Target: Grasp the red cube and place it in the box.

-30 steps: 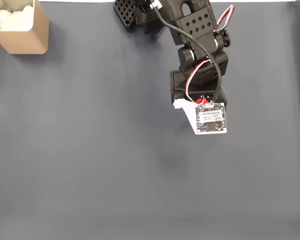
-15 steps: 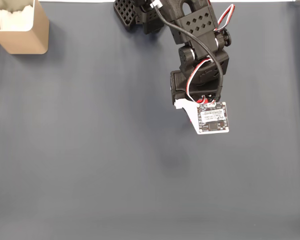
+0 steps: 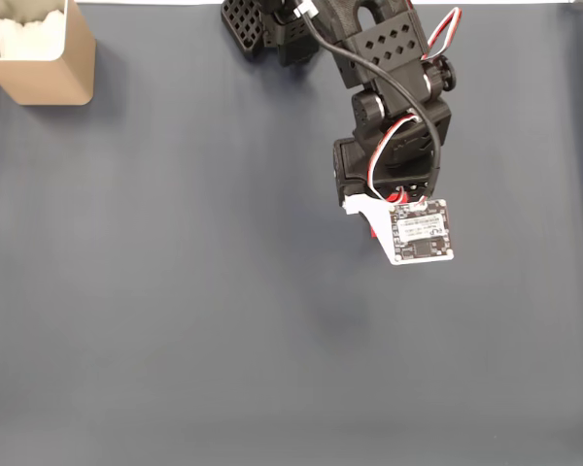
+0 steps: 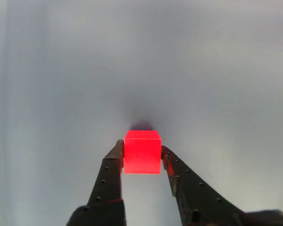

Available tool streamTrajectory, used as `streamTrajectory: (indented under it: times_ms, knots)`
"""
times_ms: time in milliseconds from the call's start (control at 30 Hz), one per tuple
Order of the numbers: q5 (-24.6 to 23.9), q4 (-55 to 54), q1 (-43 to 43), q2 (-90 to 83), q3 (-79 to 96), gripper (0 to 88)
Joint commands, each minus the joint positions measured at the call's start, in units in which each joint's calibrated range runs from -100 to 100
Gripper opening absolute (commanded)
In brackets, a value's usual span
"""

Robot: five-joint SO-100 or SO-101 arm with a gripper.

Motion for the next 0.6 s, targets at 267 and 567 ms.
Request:
streamTrajectory:
  times_ms: [267,567]
  knots:
    - [2.1,11.8,6.6,-12.5,-7.6,0.0]
    - [3.3,16.6,13.8,-20.7,-7.2,0.0]
